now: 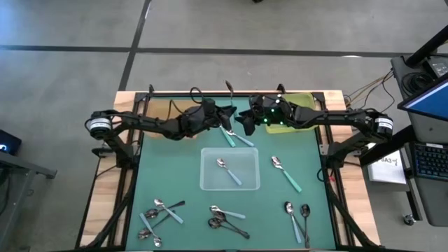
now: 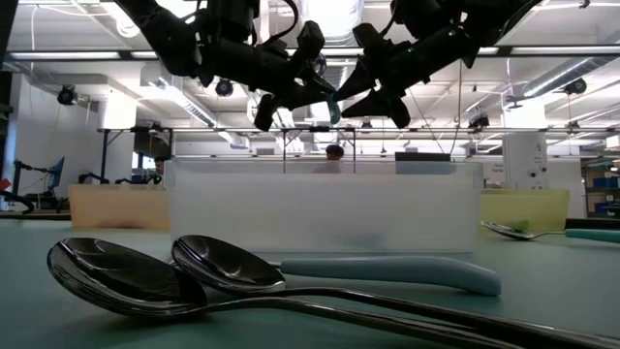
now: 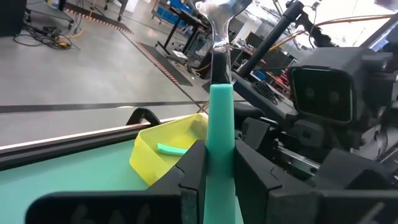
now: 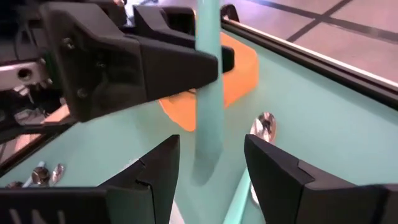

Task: Sort silverware by color (type)
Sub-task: Put the light blue spoon into the yellow bin, then put the blue spoon into the white bin

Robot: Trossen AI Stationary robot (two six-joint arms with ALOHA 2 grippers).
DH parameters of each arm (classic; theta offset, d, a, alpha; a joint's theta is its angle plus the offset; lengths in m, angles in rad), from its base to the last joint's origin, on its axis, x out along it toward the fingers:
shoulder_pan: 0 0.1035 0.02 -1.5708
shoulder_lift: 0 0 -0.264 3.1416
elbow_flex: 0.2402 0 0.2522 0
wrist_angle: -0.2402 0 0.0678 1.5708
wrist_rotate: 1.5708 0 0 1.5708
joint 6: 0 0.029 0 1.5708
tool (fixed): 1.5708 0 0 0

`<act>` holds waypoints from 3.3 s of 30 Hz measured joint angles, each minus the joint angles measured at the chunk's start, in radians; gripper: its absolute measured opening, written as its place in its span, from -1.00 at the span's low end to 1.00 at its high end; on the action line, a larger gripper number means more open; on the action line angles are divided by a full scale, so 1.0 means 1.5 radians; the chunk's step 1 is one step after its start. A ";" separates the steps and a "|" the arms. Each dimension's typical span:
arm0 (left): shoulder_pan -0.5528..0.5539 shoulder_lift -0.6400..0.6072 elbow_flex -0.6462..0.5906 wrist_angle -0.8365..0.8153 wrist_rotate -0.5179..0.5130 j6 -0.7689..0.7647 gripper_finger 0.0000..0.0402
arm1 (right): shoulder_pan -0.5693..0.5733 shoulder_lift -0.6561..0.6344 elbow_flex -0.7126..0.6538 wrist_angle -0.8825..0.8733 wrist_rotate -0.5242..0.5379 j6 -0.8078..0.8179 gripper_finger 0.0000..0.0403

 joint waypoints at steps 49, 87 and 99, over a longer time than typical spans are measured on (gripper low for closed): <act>-0.002 -0.001 0.023 -0.018 0.061 0.055 -0.28 | -0.109 -0.042 0.000 -0.089 0.068 -0.125 -0.84; -0.277 -0.309 0.013 -1.161 0.247 -0.179 -0.36 | -0.199 -0.013 0.006 -0.565 0.260 -0.219 -0.12; -0.607 -0.214 0.013 -0.965 0.240 -0.264 -0.36 | -0.199 -0.017 0.006 -0.506 0.259 -0.242 -0.21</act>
